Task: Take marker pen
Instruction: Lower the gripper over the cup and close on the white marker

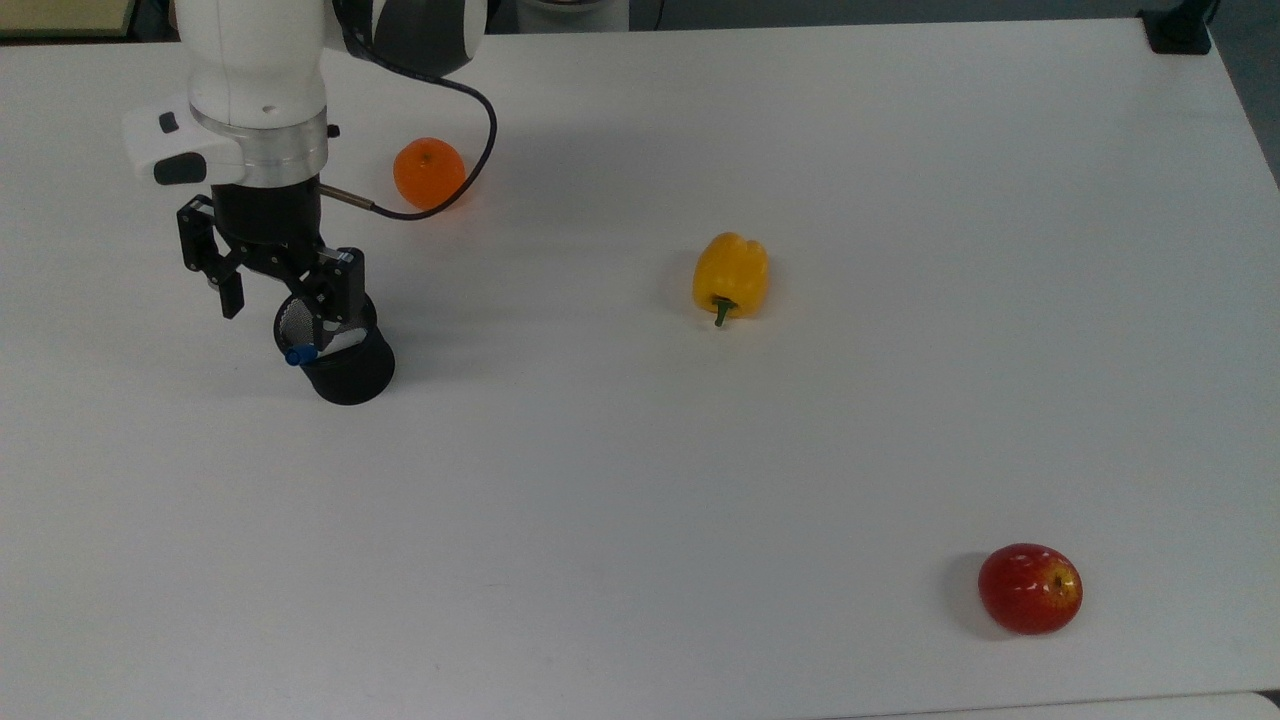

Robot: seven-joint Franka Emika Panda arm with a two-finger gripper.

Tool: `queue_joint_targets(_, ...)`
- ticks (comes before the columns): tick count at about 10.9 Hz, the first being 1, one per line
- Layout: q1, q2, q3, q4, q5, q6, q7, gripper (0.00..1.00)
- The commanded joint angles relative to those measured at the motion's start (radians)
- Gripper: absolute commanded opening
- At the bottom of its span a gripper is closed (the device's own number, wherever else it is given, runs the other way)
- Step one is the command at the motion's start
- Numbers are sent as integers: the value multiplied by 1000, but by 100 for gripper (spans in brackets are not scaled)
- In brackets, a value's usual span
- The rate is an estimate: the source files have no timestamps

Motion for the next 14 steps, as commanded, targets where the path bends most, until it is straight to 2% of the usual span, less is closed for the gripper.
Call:
queue_joint_targets(1,2,28,1,1,-28,56,28,67)
queue_joint_targets(4,4,35,1,0,-50,68,28,50)
queue_joint_targets(9,13,51,2,-3,-77,70,30,41)
queue_joint_targets(14,13,49,2,-2,-79,70,36,16)
